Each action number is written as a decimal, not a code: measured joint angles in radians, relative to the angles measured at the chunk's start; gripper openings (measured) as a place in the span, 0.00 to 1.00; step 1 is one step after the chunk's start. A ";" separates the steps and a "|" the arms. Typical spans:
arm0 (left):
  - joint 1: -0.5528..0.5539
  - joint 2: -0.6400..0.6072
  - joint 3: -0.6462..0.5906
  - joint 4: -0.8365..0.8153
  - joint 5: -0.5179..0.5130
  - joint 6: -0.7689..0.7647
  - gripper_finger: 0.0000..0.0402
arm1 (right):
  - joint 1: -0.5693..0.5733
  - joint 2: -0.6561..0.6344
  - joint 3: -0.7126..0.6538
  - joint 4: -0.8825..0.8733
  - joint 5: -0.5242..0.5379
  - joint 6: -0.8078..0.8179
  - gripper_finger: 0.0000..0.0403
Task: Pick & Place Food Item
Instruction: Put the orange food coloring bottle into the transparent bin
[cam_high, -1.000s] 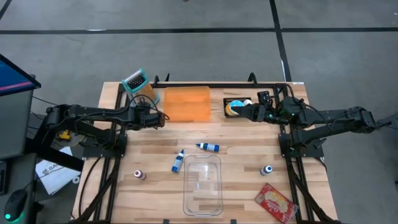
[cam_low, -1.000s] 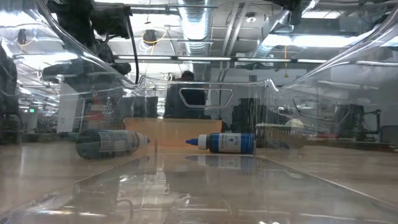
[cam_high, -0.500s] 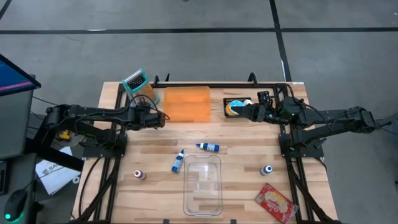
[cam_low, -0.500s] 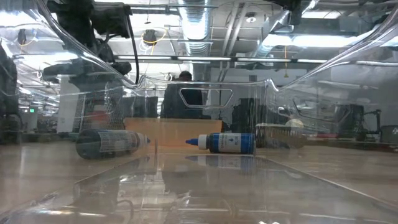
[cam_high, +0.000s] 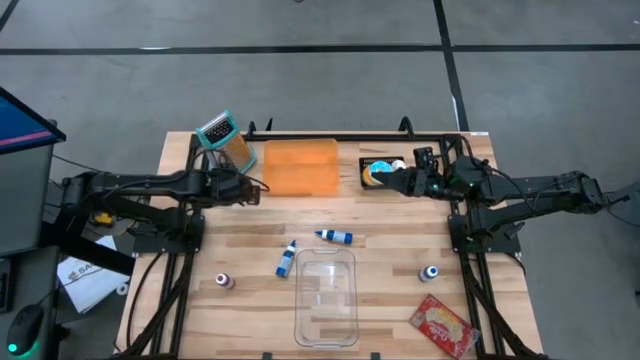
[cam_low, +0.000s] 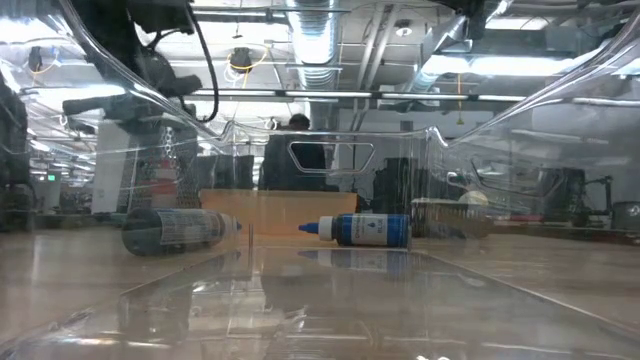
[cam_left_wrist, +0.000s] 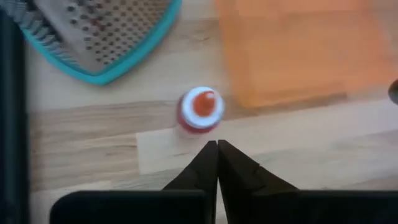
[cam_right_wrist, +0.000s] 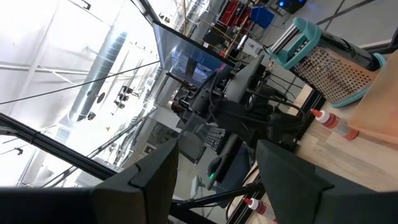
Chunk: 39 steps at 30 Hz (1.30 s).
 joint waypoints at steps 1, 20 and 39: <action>0.000 -0.006 0.000 0.009 0.001 0.017 0.03 | 0.001 0.000 0.000 0.000 0.001 0.000 0.52; 0.138 0.100 0.002 0.168 0.007 0.176 0.69 | 0.019 0.000 -0.001 0.029 0.025 0.000 0.52; 0.141 0.223 0.002 0.119 -0.017 0.149 0.56 | 0.019 -0.045 -0.001 0.050 0.025 -0.001 0.52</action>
